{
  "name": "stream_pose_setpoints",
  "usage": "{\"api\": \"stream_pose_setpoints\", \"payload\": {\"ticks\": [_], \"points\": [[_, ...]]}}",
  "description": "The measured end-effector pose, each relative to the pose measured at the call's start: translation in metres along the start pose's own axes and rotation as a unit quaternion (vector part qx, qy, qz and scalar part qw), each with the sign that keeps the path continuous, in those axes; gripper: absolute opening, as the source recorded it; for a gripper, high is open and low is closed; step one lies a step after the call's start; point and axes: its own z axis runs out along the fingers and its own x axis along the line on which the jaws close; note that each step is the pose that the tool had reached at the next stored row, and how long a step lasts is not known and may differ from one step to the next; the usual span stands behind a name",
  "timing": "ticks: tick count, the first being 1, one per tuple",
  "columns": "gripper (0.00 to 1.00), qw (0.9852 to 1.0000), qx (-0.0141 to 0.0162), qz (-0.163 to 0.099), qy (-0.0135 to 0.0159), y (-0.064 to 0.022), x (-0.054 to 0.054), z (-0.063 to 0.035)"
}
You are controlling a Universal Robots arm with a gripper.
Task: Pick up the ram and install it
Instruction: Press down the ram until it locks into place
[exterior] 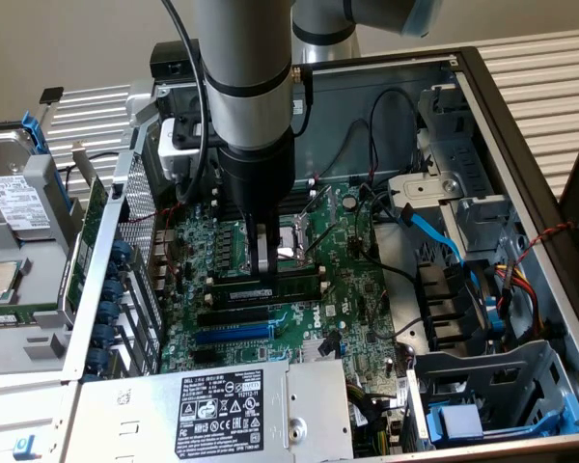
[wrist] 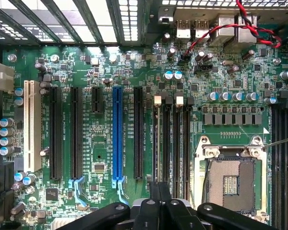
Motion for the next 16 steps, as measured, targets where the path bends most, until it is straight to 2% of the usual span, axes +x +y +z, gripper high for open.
{"api": "stream_pose_setpoints", "payload": {"ticks": [16], "points": [[0.11,1.0000,-0.0002,0.000,-0.0018,0.0000,0.0014,0.0029]]}}
